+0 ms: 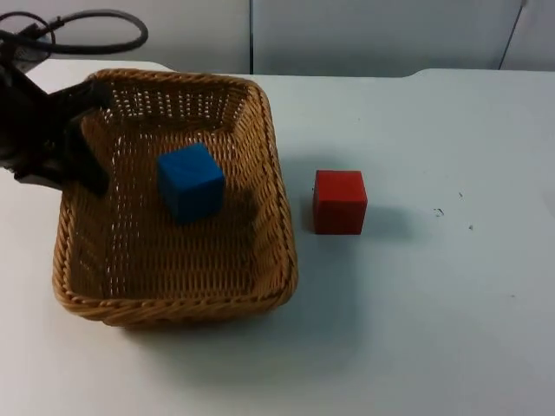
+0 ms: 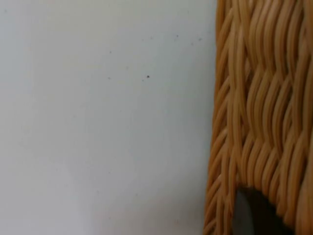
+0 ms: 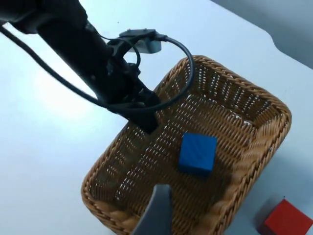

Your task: Pick up the basket with the left hand and place the blue cube into the basket with the right hand.

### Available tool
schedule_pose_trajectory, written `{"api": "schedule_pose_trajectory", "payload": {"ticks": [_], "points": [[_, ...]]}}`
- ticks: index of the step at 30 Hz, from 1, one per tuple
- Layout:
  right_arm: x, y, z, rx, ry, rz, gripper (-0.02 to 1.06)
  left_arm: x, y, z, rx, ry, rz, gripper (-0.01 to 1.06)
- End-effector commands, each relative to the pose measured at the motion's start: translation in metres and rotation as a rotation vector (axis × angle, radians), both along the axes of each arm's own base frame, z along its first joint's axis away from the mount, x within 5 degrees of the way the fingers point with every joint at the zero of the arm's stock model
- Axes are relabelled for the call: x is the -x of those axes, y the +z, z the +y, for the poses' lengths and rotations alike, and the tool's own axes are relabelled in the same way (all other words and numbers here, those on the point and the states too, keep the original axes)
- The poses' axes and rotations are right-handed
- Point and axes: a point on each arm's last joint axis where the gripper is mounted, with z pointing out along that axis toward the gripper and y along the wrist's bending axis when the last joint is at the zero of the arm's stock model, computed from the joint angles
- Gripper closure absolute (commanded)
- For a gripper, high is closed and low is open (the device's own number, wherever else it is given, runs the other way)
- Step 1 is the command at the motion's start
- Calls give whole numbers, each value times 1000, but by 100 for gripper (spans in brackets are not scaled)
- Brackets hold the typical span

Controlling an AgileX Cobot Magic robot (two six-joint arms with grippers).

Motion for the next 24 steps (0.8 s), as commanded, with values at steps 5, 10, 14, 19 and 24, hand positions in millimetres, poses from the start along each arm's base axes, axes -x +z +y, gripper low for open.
{"api": "schedule_pose_trajectory", "payload": {"ticks": [5,10,14,19,24], "points": [[25,-4,-26,1,6,-37,25,-3,-9,-1,-4,-11,3,105],[44,-8,-45,-12,3,-43,25,-3,-19,-1,-13,-22,24,105],[60,-6,-61,-36,2,-66,25,-5,-22,1,-34,-12,6,105],[77,0,-77,-85,-10,-93,25,-6,-22,2,-50,-33,-15,105],[92,7,-93,-135,-18,-123,25,-7,-23,4,-83,-42,-31,105]]}}
